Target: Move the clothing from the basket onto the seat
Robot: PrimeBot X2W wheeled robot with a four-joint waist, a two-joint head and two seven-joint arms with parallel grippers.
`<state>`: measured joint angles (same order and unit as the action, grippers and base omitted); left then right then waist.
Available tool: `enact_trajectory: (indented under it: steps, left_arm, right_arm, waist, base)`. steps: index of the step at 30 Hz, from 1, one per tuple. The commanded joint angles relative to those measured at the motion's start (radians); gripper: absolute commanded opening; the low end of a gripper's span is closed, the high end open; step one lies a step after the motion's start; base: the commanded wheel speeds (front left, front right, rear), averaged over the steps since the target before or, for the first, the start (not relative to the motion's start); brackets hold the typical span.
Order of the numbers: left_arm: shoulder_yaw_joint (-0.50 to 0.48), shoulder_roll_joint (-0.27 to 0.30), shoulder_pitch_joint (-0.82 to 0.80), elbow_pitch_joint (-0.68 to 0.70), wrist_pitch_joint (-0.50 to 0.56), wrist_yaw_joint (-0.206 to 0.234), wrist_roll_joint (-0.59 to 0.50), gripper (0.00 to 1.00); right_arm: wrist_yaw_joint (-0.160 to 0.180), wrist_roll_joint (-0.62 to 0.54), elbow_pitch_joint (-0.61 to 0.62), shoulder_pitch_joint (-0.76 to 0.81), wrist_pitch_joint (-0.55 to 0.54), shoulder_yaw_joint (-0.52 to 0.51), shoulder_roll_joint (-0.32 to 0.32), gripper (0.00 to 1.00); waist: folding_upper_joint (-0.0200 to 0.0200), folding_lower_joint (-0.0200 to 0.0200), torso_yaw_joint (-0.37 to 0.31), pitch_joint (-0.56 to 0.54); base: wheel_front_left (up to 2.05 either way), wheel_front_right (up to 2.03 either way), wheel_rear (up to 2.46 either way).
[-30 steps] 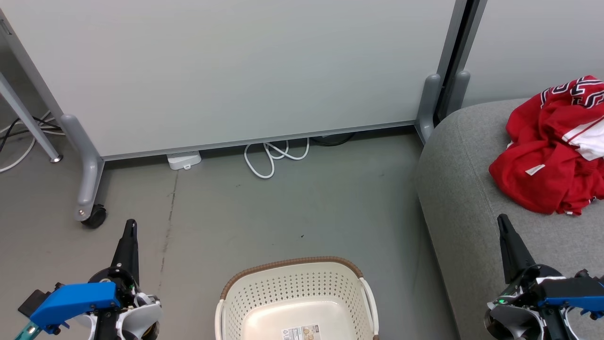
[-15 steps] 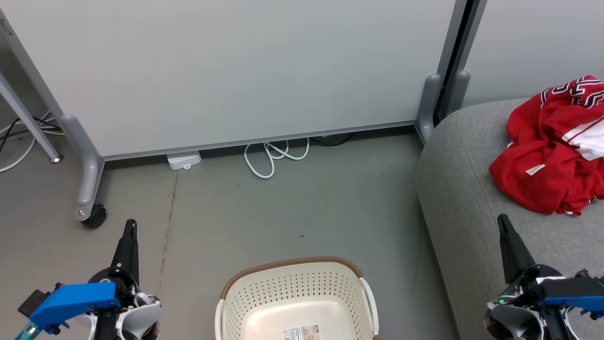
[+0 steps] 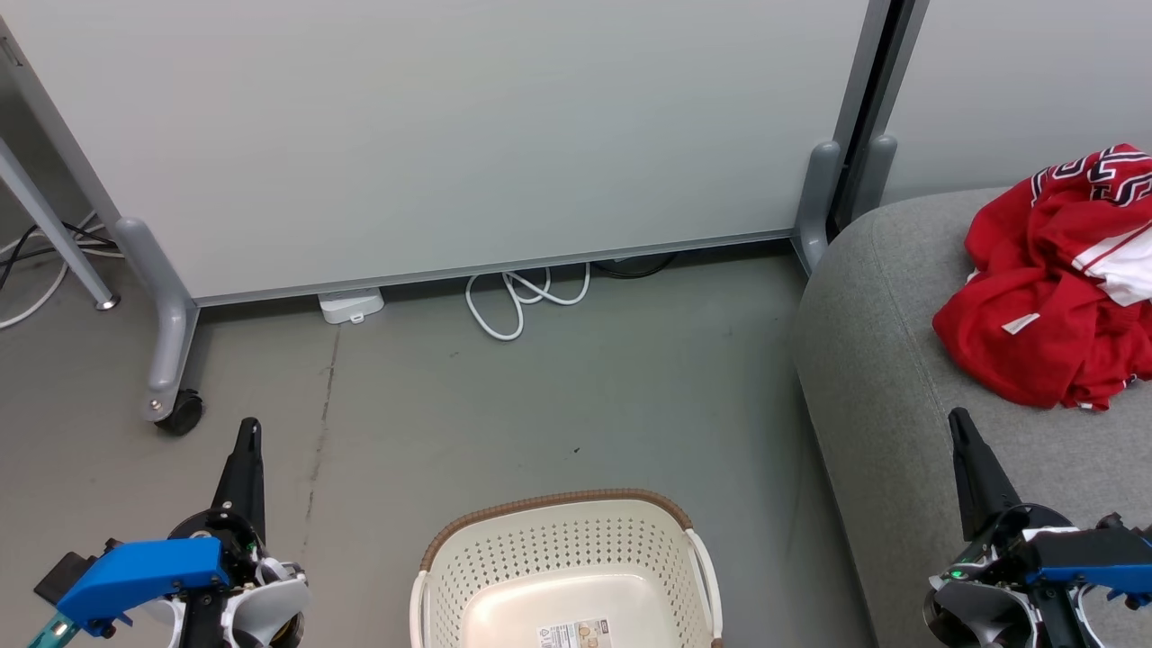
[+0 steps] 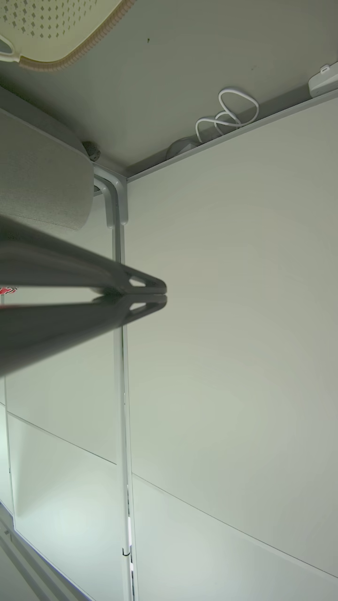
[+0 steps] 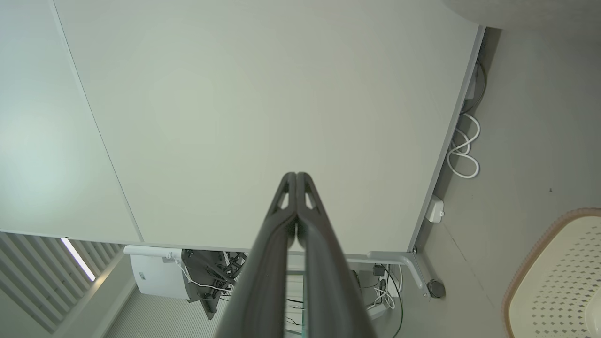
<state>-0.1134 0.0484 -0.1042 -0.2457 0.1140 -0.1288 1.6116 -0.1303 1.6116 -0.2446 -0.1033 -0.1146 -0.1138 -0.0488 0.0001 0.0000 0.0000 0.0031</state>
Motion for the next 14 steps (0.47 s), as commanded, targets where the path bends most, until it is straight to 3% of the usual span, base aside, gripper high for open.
enact_trajectory:
  steps: [1, 14]
  left_arm:
    - [-0.002, 0.003, -0.009, 0.0, 0.004, -0.004, 0.003, 0.0]
    - [-0.002, 0.003, -0.009, 0.0, 0.004, -0.004, 0.003, 0.0]
  right_arm:
    - [-0.001, 0.003, -0.001, -0.01, -0.003, -0.001, -0.003, 0.0]
    - [-0.001, 0.003, -0.001, -0.01, -0.002, -0.001, -0.003, 0.0]
  waist:
    - [-0.0001, 0.0, 0.0, 0.0]
    - [-0.0001, 0.0, 0.0, 0.0]
  base:
    - [0.0, 0.0, 0.0]
    - [0.0, 0.0, 0.0]
